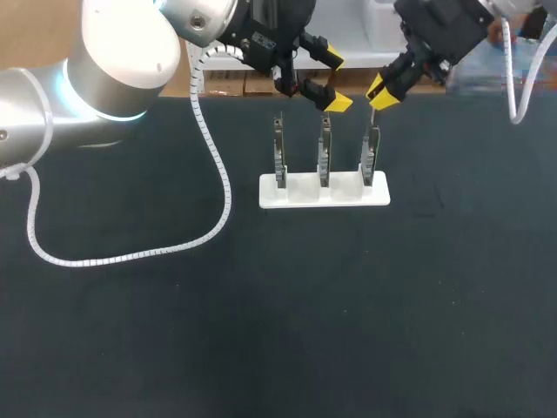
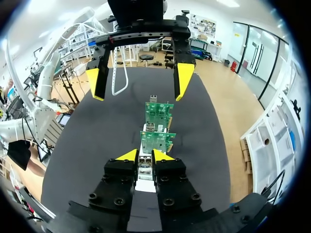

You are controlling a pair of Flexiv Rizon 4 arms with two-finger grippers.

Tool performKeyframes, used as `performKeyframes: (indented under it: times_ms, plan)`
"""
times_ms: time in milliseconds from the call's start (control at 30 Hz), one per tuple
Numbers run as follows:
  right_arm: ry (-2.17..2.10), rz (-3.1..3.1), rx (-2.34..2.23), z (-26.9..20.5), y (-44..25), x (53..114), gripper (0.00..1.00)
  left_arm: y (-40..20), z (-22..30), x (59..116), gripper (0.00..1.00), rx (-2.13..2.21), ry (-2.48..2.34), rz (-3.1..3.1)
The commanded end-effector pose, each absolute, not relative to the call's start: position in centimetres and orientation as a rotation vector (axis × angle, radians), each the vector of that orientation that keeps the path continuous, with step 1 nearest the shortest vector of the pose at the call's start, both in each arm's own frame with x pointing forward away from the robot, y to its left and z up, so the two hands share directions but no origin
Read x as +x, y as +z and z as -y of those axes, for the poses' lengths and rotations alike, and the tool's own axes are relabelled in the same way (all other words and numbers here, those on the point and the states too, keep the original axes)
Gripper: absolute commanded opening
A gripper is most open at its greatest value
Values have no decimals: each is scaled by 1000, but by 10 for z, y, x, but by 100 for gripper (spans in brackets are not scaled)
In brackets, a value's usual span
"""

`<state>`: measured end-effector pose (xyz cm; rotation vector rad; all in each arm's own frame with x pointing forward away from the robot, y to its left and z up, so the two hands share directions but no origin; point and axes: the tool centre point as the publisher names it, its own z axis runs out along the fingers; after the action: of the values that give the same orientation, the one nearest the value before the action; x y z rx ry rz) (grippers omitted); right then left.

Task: Pick up the optical module with the left hand, and insert it into the network port with the right hand.

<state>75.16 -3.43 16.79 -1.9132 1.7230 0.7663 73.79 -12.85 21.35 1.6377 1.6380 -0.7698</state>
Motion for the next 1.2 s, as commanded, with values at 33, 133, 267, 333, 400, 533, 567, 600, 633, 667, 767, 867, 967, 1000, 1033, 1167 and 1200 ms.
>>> performKeyframes:
  times_ms: [33,133,267,333,400,533,567,600,633,667,767,867,967,1000,1033,1167,1200]
  plan:
    - [760,-1724,-1908,34,167,747,0,215,129,739,100,1642,-768,-1646]
    - [763,-1726,-1904,35,165,747,0,215,129,739,100,1642,-768,-1646]
    - [762,-1731,-1897,36,164,746,0,215,129,739,100,1642,-768,-1646]
    - [762,-1733,-1894,37,164,745,0,215,129,739,100,1642,-768,-1646]
    - [762,-1735,-1892,37,163,744,0,215,129,739,100,1642,-768,-1646]
    - [761,-1737,-1886,36,163,742,0,215,129,739,100,1642,-768,-1646]
    - [761,-1737,-1885,36,163,742,0,215,129,739,100,1642,-768,-1646]
    - [760,-1738,-1884,36,163,742,0,215,129,739,100,1642,-768,-1646]
    - [758,-1737,-1883,36,163,741,0,215,129,739,100,1642,-768,-1646]
    - [755,-1736,-1883,36,164,742,0,215,129,739,100,1642,-768,-1646]
    - [744,-1729,-1888,36,168,742,0,215,129,739,100,1642,-768,-1646]
    - [739,-1726,-1891,36,169,743,0,215,129,739,100,1642,-768,-1646]
    - [735,-1726,-1891,36,169,744,0,215,129,739,100,1642,-768,-1646]
    - [734,-1727,-1891,36,169,744,0,215,129,739,100,1642,-768,-1646]
    - [734,-1728,-1891,36,169,744,0,215,129,739,100,1642,-768,-1646]
    - [700,-1748,-1902,36,169,744,0,215,129,739,100,1642,-768,-1646]
    - [704,-1745,-1901,35,168,744,0,215,129,739,100,1642,-768,-1646]
